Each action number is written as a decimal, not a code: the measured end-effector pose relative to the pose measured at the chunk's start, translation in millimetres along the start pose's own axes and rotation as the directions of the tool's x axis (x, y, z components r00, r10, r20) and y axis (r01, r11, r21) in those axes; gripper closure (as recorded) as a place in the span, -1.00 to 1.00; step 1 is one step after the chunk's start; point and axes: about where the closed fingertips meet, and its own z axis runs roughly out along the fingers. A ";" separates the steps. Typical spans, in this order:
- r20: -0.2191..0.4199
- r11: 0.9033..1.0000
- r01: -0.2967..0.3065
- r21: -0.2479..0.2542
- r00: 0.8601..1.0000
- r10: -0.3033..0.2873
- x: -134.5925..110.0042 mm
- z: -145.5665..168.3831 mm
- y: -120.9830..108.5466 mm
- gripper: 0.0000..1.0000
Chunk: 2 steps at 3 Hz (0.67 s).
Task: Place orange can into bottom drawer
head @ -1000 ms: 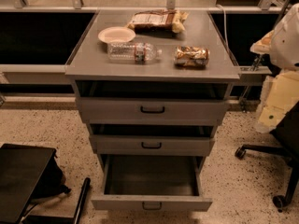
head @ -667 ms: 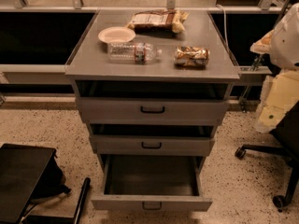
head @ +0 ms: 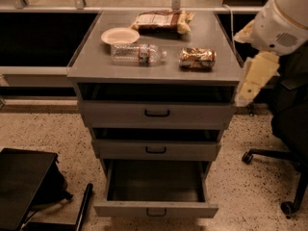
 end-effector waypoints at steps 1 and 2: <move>0.094 1.000 0.005 0.002 0.996 -0.005 -14.3 26.6 -65.7 -1.00; 0.094 1.000 0.005 0.002 0.996 -0.005 -14.3 26.6 -65.7 -1.00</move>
Offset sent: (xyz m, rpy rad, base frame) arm 0.0519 0.0055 -0.0097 0.0636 0.0040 0.0307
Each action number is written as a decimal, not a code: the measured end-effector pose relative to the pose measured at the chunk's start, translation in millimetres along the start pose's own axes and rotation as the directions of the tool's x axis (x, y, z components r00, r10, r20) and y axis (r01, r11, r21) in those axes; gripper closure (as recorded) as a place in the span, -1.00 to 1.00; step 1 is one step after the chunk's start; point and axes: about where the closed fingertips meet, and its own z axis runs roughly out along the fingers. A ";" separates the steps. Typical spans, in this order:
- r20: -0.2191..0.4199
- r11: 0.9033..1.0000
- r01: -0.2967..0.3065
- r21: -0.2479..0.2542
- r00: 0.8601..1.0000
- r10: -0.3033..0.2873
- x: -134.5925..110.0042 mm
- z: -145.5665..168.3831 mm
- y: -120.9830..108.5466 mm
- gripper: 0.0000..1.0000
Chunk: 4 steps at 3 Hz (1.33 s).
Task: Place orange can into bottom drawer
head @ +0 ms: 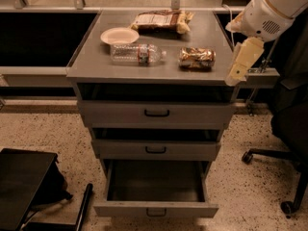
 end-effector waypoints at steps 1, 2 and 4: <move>0.074 1.000 -0.014 0.004 0.997 0.013 2.9 4.2 -8.8 -1.00; 0.200 1.000 -0.022 0.005 0.980 0.021 -4.8 27.1 -40.7 -1.00; 0.157 0.998 0.005 0.066 0.987 -0.015 -50.3 64.3 -115.0 -1.00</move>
Offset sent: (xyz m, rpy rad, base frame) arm 0.1072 0.0012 -0.0165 0.3615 -0.0895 0.0465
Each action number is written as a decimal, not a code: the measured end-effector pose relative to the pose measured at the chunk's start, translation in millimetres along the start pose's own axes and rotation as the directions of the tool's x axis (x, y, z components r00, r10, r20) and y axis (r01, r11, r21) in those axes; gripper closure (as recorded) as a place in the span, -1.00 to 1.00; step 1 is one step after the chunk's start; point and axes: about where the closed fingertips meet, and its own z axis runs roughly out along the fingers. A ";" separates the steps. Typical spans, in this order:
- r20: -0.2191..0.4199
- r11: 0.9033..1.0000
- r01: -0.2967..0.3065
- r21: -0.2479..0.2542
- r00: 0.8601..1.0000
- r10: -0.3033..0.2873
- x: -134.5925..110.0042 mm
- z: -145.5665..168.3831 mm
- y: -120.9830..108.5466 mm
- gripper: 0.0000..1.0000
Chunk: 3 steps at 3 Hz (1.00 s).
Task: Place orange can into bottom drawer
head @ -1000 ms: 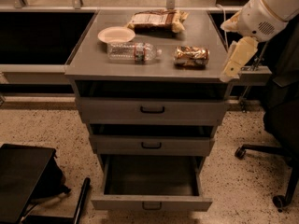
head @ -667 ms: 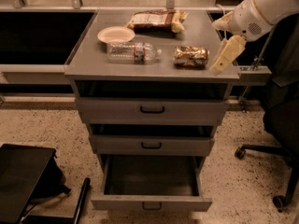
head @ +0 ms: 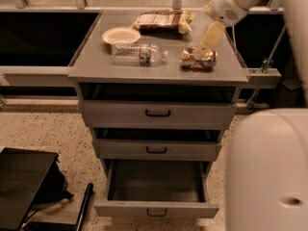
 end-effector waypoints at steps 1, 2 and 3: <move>-0.178 0.997 0.075 0.021 0.982 -0.070 -22.0 27.6 -22.3 -1.00; -0.194 0.995 0.087 0.039 0.978 -0.078 -28.2 30.5 -28.5 -1.00; -0.139 0.998 0.054 0.044 0.989 -0.047 -19.0 32.4 -30.2 -1.00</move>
Offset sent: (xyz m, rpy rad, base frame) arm 0.0292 0.0233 -0.0034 -0.1721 -0.0107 -0.0083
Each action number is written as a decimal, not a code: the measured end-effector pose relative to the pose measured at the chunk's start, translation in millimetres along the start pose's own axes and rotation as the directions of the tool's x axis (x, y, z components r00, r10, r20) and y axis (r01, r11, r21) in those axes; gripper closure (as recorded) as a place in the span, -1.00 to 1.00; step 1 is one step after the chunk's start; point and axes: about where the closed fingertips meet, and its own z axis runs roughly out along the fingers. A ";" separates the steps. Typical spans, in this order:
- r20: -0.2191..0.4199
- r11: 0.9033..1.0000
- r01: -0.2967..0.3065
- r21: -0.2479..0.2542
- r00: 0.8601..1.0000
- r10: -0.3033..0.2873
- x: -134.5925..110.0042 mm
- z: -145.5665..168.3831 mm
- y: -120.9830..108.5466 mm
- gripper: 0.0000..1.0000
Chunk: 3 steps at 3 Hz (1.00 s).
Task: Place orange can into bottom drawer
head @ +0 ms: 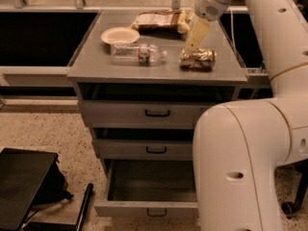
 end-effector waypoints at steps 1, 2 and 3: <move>0.081 0.996 -0.079 -0.028 0.993 0.081 25.6 15.6 3.1 -1.00; 0.116 0.989 -0.126 -0.073 0.984 0.134 45.9 34.9 10.3 -1.00; 0.114 0.983 -0.142 -0.117 0.981 0.155 57.0 54.6 18.7 -1.00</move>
Offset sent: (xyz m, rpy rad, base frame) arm 0.0038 -0.0523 -0.0701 0.2380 0.1306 -0.0593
